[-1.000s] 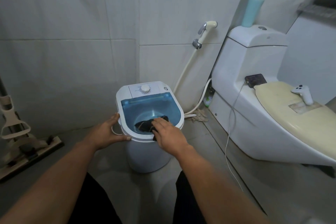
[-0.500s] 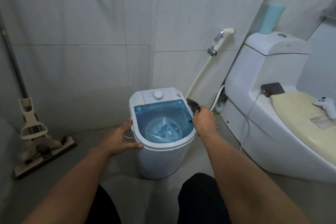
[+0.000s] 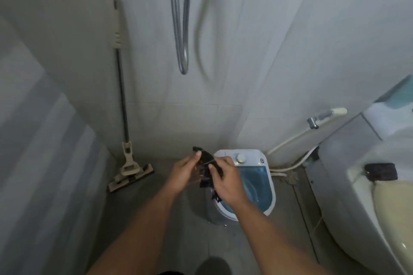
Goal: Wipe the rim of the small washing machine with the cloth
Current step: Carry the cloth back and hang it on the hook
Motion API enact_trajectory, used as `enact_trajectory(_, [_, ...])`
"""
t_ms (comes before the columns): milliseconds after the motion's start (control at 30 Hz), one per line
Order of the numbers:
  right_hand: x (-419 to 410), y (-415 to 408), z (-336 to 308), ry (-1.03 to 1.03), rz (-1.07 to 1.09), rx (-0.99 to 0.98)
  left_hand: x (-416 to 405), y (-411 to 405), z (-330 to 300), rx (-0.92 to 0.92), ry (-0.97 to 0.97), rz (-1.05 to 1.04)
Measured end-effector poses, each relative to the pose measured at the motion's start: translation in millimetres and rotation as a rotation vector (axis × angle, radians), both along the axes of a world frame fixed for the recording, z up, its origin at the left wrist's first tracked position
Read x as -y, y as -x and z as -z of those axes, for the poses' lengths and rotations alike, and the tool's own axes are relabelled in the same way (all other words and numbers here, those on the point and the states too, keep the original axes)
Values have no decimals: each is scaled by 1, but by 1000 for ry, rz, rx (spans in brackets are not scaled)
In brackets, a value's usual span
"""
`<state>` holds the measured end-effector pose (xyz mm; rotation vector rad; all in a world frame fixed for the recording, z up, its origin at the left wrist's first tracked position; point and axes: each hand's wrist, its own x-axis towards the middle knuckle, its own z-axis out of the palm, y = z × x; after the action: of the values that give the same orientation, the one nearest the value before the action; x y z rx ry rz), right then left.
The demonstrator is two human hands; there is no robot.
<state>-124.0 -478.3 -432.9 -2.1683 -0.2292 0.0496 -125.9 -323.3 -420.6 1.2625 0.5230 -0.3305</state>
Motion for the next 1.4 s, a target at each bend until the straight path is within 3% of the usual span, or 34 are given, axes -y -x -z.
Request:
enact_trajectory(167, [-70, 9, -87, -156, -46, -258, -63, 25, -78, -11, -55, -140])
enact_trajectory(433, [-133, -13, -201, -245, -152, -505, -128, 49, -177, 0, -104, -305])
enact_trajectory(567, [-156, -26, -245, -394, -158, -717, -148, 52, -229, 19, -124, -312])
enact_trajectory(633, [-168, -34, -265, -420, -190, -728, -161, 51, -253, 38, -176, -269])
enact_trajectory(800, [-198, -58, -317, -357, -280, -628, -195, 38, -296, 63, -493, -180])
enact_trajectory(933, [-216, -85, -365, -169, -511, -456, -218, 15, -337, 100, -681, -172])
enact_trajectory(1033, [-236, -113, -400, -83, -583, -262, -248, -6, -367, 150, -786, -177])
enact_trajectory(1400, [-334, -215, -467, 114, -486, 543, -343, -116, -445, 507, -1238, -340])
